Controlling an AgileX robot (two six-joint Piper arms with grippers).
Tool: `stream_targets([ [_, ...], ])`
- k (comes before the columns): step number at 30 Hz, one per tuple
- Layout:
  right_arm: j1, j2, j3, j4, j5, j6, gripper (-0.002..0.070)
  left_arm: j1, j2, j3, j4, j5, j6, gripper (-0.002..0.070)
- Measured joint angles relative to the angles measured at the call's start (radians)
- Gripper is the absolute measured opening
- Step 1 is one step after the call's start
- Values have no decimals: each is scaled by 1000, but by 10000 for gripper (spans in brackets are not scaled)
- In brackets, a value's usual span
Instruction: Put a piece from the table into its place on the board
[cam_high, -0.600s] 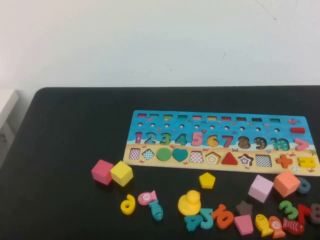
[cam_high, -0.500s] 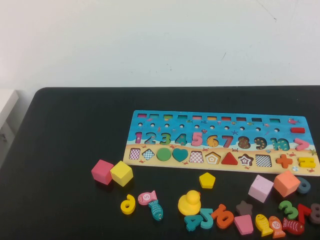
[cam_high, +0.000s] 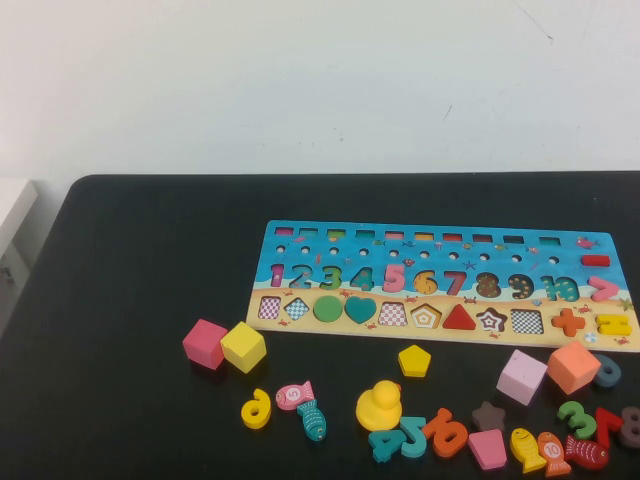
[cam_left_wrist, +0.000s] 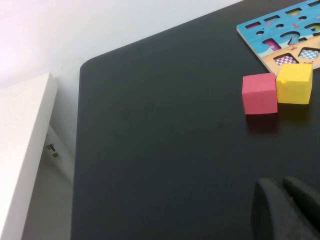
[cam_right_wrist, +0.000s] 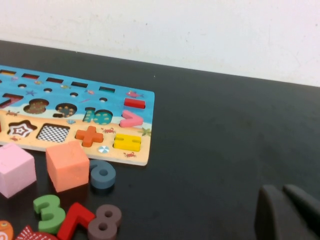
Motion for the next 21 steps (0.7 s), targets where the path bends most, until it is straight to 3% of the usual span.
stream_targets([
  [15,0,0,3,0,-136,0,18,0,0,0,0,0,0,-1],
  [18,0,0,3,0,-218,0,18,0,0,0,0,0,0,-1],
  [21,0,0,3,-1,-435,1,18,0,0,0,0,0,0,-1],
])
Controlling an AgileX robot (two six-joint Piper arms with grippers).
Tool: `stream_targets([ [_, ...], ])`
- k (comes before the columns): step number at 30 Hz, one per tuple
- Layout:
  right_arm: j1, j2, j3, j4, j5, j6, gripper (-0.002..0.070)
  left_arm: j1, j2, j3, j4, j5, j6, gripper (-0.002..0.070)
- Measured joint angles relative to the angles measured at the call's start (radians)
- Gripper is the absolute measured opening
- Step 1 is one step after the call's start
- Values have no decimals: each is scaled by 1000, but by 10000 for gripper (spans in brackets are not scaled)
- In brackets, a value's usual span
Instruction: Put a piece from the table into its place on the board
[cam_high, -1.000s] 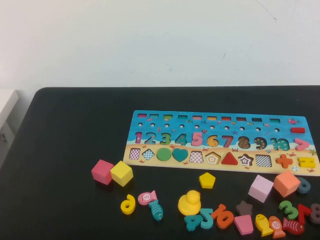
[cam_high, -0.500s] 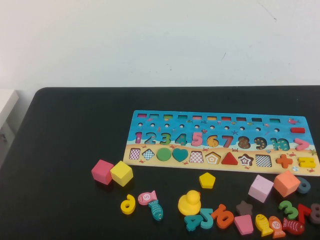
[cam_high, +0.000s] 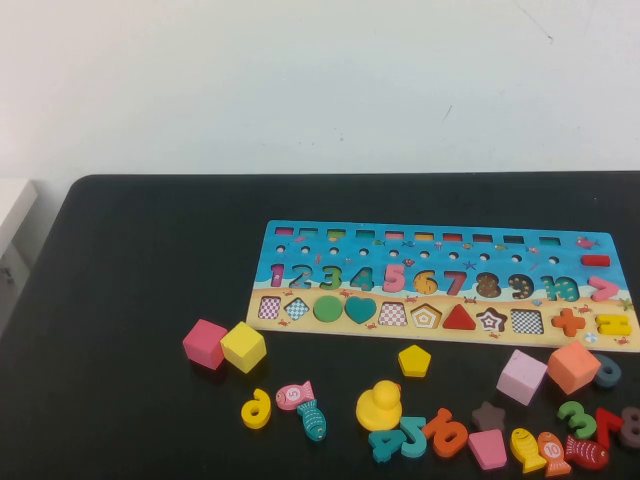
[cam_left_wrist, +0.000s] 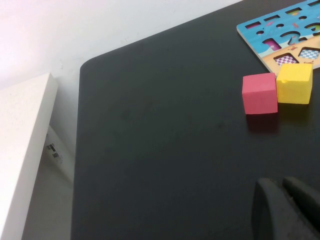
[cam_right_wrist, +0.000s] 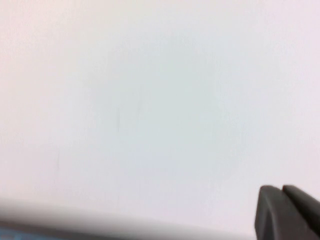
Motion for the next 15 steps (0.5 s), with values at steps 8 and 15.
stream_targets([
  [8,0,0,0,9,-505,83,18,0,0,0,0,0,0,-1],
  [15,0,0,-3,10,-474,311,18,0,0,0,0,0,0,-1],
])
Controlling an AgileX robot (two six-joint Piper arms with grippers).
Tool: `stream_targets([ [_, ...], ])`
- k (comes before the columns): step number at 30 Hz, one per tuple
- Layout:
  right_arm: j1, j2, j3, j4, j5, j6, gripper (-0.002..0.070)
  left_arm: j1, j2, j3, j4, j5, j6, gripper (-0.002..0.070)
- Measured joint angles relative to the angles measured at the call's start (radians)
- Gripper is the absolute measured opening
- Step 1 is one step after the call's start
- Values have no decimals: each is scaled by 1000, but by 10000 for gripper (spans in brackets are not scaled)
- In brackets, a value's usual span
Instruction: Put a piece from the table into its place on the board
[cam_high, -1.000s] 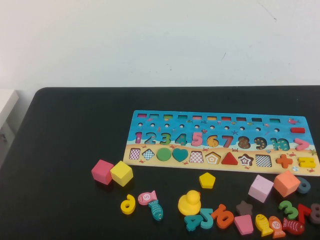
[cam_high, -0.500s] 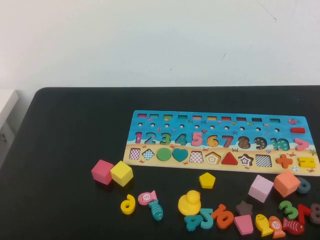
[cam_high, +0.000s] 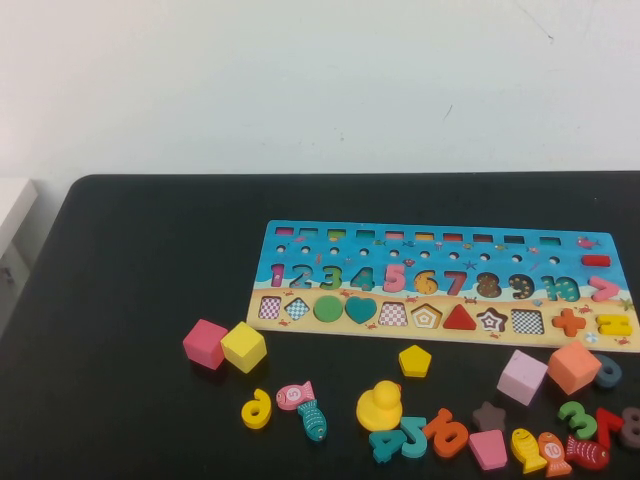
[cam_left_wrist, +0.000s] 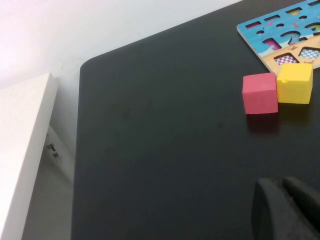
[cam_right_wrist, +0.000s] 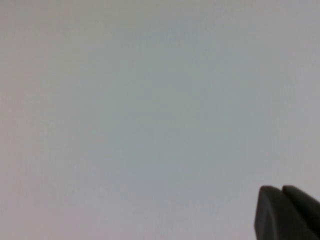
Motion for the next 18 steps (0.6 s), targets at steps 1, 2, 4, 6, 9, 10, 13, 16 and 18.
stream_targets([
  [1,0,0,-12,-17,61,27,19,0,0,0,0,0,0,-1],
  [2,0,0,-29,-49,118,54,19,0,0,0,0,0,0,-1],
  [4,0,0,-98,-162,269,121,19,0,0,0,0,0,0,-1],
  [6,0,0,-172,-282,390,208,19,0,0,0,0,0,0,-1],
  [9,0,40,-284,-457,527,376,18,0,0,0,0,0,0,-1],
  [10,0,74,-324,-517,565,435,18,0,0,0,0,0,0,-1],
  [13,0,183,-399,-701,605,590,18,0,0,0,0,0,0,-2],
  [16,11,370,-465,-891,608,789,19,0,0,0,0,0,0,-2],
  [18,19,470,-482,-1011,571,896,19,0,0,0,0,0,0,-2],
])
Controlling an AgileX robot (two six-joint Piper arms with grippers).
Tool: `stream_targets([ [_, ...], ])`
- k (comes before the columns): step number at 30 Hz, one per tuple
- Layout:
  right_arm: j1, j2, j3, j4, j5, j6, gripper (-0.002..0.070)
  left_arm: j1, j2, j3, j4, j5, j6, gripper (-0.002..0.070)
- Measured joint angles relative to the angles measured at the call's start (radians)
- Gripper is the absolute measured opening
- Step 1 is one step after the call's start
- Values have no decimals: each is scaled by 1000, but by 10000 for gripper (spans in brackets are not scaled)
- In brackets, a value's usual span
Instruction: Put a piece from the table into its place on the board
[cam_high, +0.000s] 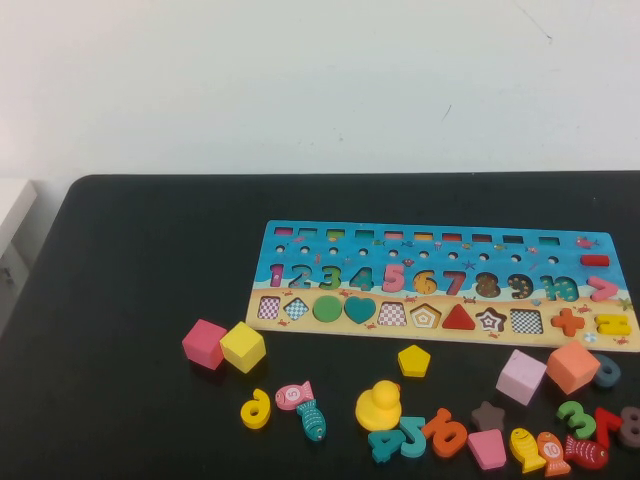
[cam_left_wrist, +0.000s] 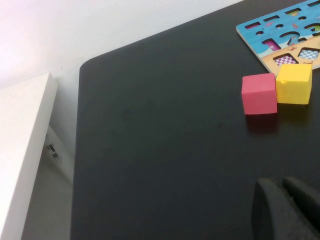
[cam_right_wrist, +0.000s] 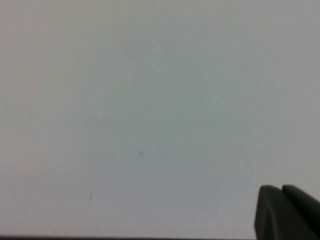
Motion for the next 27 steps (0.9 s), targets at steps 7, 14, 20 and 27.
stream_targets([
  [7,6,249,-56,-540,-407,118,19,0,0,0,0,0,0,-2],
  [14,9,384,-61,-648,-721,144,19,0,0,0,0,0,0,-2],
  [20,9,439,-94,-661,-548,217,19,0,0,0,0,0,0,-2],
  [27,9,443,-137,-640,-77,258,18,0,0,0,0,0,0,-2],
])
